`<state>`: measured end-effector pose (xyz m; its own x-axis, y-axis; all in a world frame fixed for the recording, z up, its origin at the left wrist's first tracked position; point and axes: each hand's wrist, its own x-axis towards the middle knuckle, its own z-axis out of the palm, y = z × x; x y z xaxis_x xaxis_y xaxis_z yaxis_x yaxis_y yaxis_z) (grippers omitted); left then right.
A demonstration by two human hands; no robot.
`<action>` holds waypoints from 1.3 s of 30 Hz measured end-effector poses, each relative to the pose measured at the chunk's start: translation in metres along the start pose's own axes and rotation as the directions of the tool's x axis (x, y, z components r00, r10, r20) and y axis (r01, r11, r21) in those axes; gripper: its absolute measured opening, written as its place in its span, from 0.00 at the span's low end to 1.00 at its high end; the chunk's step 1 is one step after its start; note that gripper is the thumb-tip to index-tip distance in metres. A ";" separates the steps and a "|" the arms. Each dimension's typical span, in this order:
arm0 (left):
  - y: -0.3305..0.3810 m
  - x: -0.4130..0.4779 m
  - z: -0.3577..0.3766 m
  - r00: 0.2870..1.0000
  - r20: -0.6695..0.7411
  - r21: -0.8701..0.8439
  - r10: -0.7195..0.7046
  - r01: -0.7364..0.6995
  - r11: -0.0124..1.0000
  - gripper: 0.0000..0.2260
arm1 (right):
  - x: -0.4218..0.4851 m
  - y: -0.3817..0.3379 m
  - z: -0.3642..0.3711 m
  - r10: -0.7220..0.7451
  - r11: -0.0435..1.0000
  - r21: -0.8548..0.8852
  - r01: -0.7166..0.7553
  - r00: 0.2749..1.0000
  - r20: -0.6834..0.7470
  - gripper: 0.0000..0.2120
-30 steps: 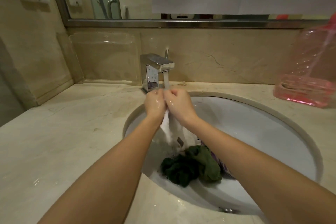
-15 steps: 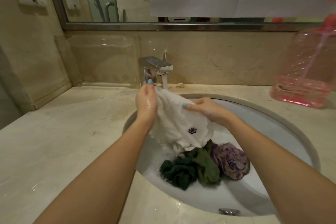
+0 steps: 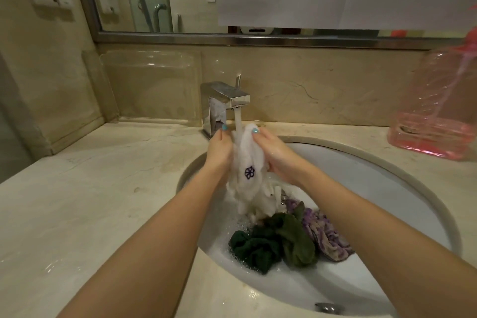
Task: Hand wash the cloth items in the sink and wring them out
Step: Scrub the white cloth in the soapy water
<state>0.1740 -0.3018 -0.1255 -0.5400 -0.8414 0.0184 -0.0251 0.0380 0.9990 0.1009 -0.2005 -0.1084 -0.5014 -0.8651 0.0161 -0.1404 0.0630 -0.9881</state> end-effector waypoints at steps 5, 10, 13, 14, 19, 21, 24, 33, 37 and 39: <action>0.009 -0.016 0.020 0.994 0.034 0.018 0.103 -0.104 0.994 0.14 | 0.014 0.001 0.031 -0.166 0.965 -0.250 0.082 0.926 -0.340 0.14; 0.008 -0.034 0.042 0.970 0.082 0.096 0.231 -0.238 0.966 0.14 | 0.027 0.015 0.005 -0.082 0.985 -0.169 -0.017 0.827 -0.557 0.17; 0.014 -0.034 0.035 0.951 0.045 0.166 0.306 -0.310 0.936 0.17 | 0.018 0.013 0.008 -0.182 0.980 -0.165 0.112 0.838 -0.514 0.17; 0.014 -0.029 0.030 0.955 -0.010 0.179 0.296 -0.290 0.940 0.18 | 0.012 0.011 0.013 -0.224 0.972 -0.166 0.164 0.850 -0.476 0.18; 0.006 -0.005 0.006 0.992 -0.117 -0.016 0.048 -0.051 0.999 0.19 | -0.005 0.007 0.045 -0.278 0.950 -0.215 0.227 0.927 -0.251 0.23; 0.010 -0.015 0.010 0.993 -0.083 0.017 0.084 -0.083 0.996 0.17 | 0.001 0.008 0.042 -0.236 0.963 -0.212 0.164 0.894 -0.380 0.22; 0.016 -0.036 0.024 0.979 0.033 0.094 0.203 -0.205 0.974 0.19 | 0.012 0.018 0.022 -0.060 0.992 -0.125 -0.010 0.839 -0.541 0.19; 0.007 -0.013 0.013 0.982 -0.130 0.089 0.136 -0.126 0.988 0.20 | 0.008 0.008 0.038 -0.252 0.968 -0.105 0.229 0.864 -0.437 0.23; 0.002 -0.013 0.016 0.998 0.020 0.014 0.061 -0.062 0.998 0.15 | 0.008 0.007 0.032 -0.260 0.964 -0.172 0.202 0.848 -0.462 0.22; 0.010 -0.021 0.022 0.992 0.094 -0.041 0.079 -0.075 0.996 0.13 | 0.010 0.007 0.017 -0.230 0.971 -0.182 0.155 0.817 -0.528 0.22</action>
<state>0.1665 -0.2713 -0.1163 -0.6172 -0.7812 0.0931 0.0500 0.0791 0.9956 0.1095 -0.2176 -0.1179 -0.8287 -0.4585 0.3210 -0.3694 0.0173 -0.9291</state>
